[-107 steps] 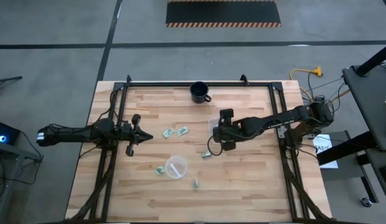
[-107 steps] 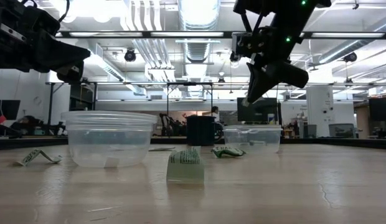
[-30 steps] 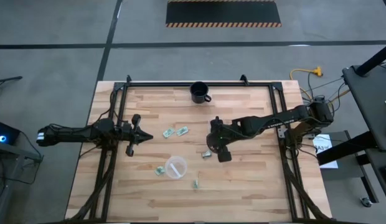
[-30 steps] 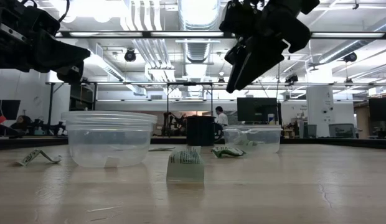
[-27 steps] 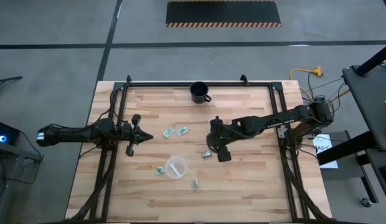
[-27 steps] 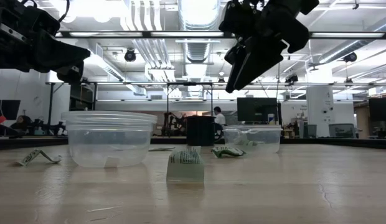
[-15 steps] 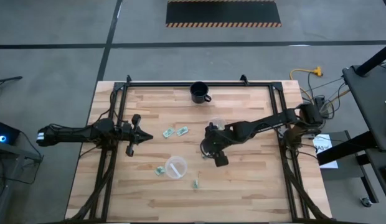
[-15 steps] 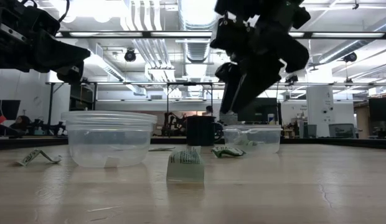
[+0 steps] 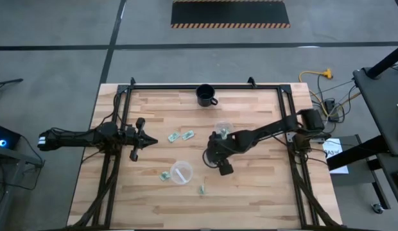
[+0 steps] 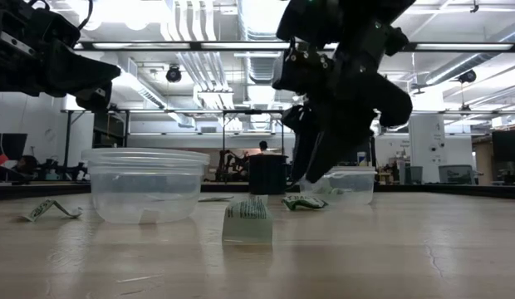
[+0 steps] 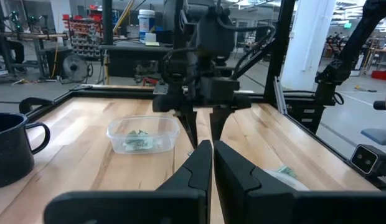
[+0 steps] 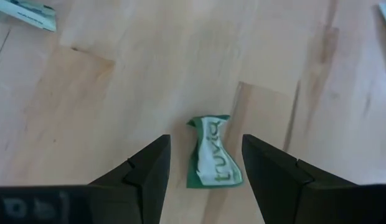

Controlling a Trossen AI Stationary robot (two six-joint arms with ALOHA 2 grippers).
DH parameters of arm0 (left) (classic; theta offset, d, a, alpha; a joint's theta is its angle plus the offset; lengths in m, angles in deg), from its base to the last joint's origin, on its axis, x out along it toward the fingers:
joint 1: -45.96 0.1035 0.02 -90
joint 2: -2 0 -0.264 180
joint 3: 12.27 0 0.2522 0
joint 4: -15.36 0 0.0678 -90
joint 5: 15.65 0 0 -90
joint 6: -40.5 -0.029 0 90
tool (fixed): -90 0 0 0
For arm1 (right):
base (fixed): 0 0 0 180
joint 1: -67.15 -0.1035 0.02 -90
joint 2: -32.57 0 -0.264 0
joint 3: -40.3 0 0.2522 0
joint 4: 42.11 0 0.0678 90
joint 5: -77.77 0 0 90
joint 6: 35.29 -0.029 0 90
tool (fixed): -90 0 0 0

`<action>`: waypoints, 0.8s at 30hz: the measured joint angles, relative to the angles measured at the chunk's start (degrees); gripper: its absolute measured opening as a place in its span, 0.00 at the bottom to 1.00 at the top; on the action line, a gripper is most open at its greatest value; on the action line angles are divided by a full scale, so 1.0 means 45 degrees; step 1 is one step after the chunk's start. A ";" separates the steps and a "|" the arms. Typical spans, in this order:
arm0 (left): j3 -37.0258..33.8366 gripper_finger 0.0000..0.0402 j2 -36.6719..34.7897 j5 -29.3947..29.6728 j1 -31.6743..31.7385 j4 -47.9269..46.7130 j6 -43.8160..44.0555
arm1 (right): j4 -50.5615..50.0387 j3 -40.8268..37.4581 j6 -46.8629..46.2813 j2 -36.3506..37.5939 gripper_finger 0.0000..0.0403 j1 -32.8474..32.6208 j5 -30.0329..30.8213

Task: Pick and place items into bin
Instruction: Put the green stevia packet into the right transparent bin

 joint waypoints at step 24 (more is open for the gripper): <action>0.0000 0.00 0.0005 0.0000 -0.0003 0.0000 0.0000 | 0.0527 -0.0182 -0.0134 -0.0373 0.47 -0.0053 0.0189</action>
